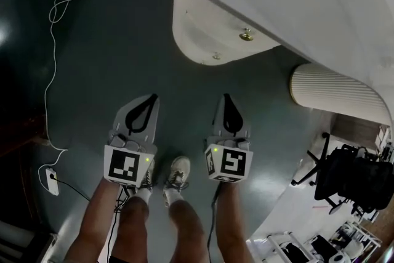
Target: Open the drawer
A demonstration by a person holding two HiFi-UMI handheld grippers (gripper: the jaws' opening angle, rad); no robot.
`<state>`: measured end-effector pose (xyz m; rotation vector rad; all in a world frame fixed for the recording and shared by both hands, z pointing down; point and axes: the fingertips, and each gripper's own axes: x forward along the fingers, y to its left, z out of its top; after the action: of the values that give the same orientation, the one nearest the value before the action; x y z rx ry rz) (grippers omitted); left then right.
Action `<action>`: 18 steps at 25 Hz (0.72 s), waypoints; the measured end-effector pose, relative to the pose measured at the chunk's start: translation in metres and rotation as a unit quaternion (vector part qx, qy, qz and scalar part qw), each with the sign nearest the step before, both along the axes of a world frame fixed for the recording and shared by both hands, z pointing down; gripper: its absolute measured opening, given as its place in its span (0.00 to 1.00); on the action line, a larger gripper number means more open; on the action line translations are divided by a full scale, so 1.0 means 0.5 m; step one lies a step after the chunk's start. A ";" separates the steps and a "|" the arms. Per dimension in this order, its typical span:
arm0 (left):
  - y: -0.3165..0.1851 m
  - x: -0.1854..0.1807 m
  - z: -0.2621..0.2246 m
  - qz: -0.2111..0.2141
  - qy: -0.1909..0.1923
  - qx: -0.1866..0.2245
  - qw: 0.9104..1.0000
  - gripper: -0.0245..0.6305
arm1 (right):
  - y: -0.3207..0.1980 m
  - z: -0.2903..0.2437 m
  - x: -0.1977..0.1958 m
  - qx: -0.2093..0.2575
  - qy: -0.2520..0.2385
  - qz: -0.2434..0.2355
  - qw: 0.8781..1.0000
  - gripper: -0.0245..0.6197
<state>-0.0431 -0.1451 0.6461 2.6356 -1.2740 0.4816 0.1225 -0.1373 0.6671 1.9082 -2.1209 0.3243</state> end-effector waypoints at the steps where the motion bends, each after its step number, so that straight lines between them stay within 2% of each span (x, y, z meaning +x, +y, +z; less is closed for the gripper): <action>1: 0.001 0.000 0.011 0.001 0.000 -0.001 1.000 0.05 | 0.001 0.015 0.000 -0.003 -0.001 0.001 1.000 0.04; 10: -0.008 0.009 0.043 0.011 -0.001 0.001 1.000 0.05 | -0.057 0.098 0.018 -0.036 -0.019 0.016 0.999 0.04; 12: -0.011 0.007 0.041 0.008 0.000 0.002 1.000 0.05 | -0.084 0.109 0.019 -0.047 -0.022 0.013 0.999 0.12; 15: -0.018 0.001 0.043 0.002 -0.001 0.002 1.000 0.05 | -0.126 0.127 0.017 -0.062 -0.021 0.007 0.998 0.16; 17: -0.022 0.000 0.048 -0.001 -0.003 0.000 1.000 0.05 | -0.150 0.143 0.017 -0.075 -0.024 0.007 0.997 0.25; 18: -0.023 -0.002 0.048 -0.001 -0.002 0.000 1.000 0.05 | -0.160 0.151 0.017 -0.081 -0.025 0.009 0.996 0.26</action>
<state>-0.0441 -0.1567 0.6702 2.6344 -1.2793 0.4873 0.1309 -0.2173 0.7424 1.8471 -2.0412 0.5367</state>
